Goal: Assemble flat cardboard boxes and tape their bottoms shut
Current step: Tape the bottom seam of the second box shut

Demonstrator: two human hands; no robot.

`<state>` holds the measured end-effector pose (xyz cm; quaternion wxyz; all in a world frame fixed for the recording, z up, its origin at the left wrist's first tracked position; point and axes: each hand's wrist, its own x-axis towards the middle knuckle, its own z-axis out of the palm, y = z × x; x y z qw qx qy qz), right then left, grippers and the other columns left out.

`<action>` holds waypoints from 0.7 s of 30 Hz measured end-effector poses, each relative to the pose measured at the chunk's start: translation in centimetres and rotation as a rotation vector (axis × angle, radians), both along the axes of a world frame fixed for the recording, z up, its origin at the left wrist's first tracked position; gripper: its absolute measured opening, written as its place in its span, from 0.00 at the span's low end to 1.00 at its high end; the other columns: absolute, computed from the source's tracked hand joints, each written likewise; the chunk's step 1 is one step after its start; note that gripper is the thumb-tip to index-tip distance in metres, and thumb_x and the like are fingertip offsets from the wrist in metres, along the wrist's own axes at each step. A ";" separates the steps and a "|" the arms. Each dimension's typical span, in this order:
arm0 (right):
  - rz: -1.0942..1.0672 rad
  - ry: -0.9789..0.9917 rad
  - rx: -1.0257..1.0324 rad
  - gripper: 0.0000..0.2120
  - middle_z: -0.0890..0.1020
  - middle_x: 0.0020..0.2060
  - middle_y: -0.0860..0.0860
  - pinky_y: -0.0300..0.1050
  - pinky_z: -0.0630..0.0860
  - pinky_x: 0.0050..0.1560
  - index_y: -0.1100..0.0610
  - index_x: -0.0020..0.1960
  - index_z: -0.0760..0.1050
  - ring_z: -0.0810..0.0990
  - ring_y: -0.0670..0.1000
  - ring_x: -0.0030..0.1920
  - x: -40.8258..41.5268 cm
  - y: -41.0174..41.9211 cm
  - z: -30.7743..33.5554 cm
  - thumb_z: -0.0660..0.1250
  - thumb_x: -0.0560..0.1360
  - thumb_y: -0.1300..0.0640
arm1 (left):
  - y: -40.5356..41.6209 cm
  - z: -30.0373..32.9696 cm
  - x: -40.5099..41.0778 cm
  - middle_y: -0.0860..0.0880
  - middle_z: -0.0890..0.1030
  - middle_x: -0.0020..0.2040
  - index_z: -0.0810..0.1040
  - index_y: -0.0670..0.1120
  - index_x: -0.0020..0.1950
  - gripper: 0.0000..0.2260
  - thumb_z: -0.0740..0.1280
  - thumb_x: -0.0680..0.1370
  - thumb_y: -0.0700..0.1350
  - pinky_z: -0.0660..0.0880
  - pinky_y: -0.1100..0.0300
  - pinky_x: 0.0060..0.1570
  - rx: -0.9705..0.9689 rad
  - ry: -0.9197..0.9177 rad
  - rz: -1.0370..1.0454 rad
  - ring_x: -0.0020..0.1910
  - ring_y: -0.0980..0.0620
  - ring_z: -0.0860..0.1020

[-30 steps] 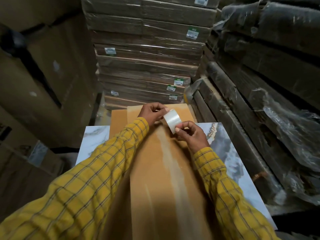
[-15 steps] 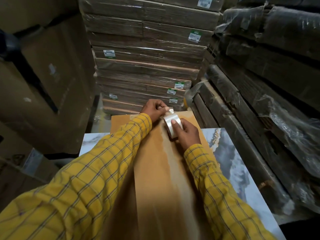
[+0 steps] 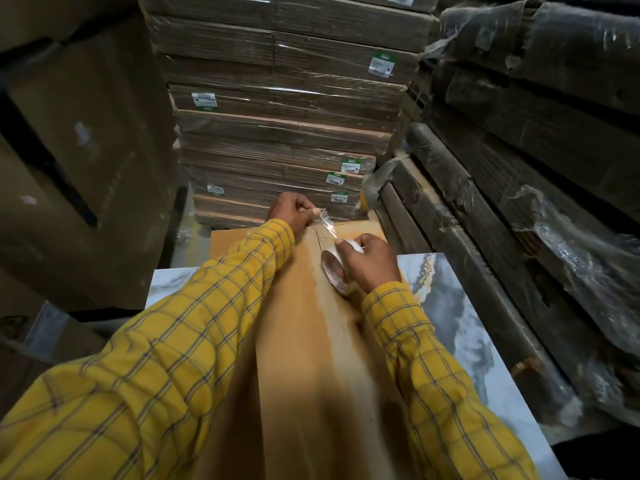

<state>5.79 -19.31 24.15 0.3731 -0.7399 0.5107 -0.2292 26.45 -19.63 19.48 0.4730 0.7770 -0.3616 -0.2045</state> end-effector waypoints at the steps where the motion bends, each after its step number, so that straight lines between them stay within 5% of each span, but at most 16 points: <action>1: 0.004 0.011 0.011 0.17 0.81 0.38 0.53 0.43 0.68 0.42 0.58 0.41 0.76 0.78 0.55 0.43 0.2 -0.1 0.0 0.69 0.76 0.44 | -0.1 -0.1 0.2 0.49 0.84 0.37 0.84 0.45 0.41 0.07 0.76 0.73 0.48 0.77 0.59 0.42 0.024 0.007 -0.005 0.37 0.52 0.81; 6: 0.028 0.028 0.038 0.18 0.84 0.45 0.55 0.43 0.71 0.45 0.56 0.44 0.77 0.80 0.57 0.48 0.5 -0.5 -0.5 0.69 0.74 0.40 | -1.1 -0.7 1.4 0.48 0.86 0.39 0.85 0.43 0.38 0.05 0.77 0.72 0.43 0.81 0.52 0.53 0.143 0.066 -0.051 0.44 0.49 0.84; 14: 0.026 0.020 0.081 0.18 0.83 0.40 0.53 0.43 0.72 0.43 0.57 0.41 0.77 0.80 0.55 0.43 0.4 0.1 0.3 0.70 0.74 0.41 | -1.1 1.1 1.2 0.45 0.84 0.55 0.85 0.41 0.54 0.09 0.72 0.77 0.43 0.77 0.55 0.60 0.371 -0.037 -0.181 0.58 0.46 0.81; 18: 0.018 -0.105 0.132 0.21 0.82 0.29 0.49 0.43 0.76 0.38 0.57 0.39 0.80 0.80 0.48 0.33 -0.5 1.3 -0.3 0.70 0.74 0.38 | -0.5 0.0 0.9 0.48 0.82 0.42 0.81 0.47 0.46 0.06 0.74 0.73 0.37 0.78 0.57 0.51 0.137 -0.054 -0.172 0.45 0.50 0.81; 21: 0.024 -0.200 0.191 0.20 0.84 0.32 0.51 0.54 0.81 0.44 0.55 0.40 0.81 0.81 0.51 0.35 -1.1 1.8 -1.1 0.70 0.67 0.37 | 0.8 -1.0 0.4 0.53 0.83 0.38 0.82 0.50 0.43 0.05 0.71 0.77 0.51 0.75 0.59 0.40 0.061 -0.213 -0.215 0.39 0.53 0.80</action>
